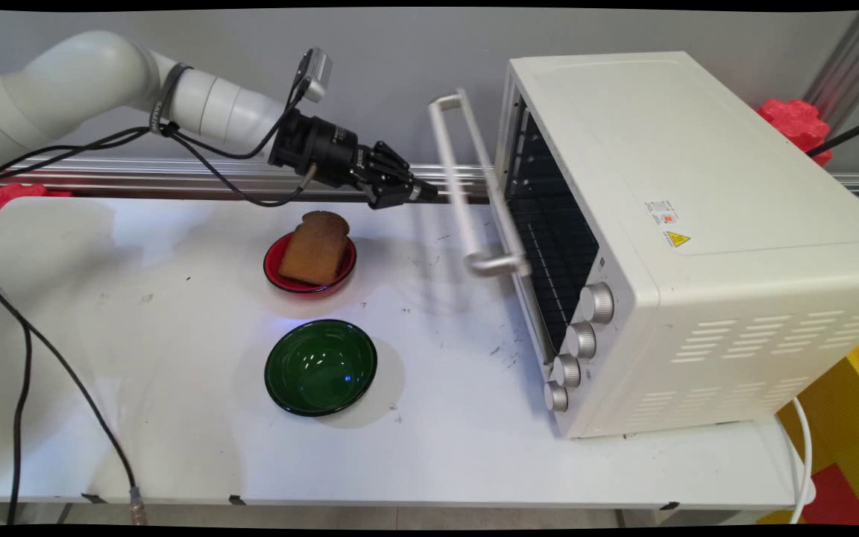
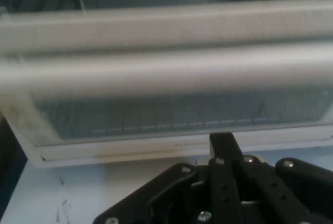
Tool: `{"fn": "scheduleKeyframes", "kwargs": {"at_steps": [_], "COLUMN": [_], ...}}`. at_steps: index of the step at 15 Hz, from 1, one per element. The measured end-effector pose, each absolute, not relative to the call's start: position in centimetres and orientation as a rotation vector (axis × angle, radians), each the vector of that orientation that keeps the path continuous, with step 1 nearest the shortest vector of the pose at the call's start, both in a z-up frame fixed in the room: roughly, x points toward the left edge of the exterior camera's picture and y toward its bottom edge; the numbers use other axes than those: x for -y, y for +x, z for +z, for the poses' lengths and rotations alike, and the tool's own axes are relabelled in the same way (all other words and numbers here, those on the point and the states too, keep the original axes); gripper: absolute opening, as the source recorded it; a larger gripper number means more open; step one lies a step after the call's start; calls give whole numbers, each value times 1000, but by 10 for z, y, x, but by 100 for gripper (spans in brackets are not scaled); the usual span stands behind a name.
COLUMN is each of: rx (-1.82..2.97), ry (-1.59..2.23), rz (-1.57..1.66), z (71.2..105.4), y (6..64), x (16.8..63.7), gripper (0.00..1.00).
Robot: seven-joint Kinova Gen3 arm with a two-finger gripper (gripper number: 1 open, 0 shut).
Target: Close the oven
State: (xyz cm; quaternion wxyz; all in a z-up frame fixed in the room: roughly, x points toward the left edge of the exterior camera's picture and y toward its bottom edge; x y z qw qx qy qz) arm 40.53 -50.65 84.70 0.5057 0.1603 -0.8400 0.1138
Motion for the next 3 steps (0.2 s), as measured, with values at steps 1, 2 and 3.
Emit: {"fn": "scheduleKeyframes", "kwargs": {"at_steps": [1,2,3], "rx": [2023,2022,2021], "ry": [388,388,388], "rz": [275,275,274], "z": [849,851,852], "y": [405,405,405], "x": [507,507,507], "gripper": [0,0,0]}}
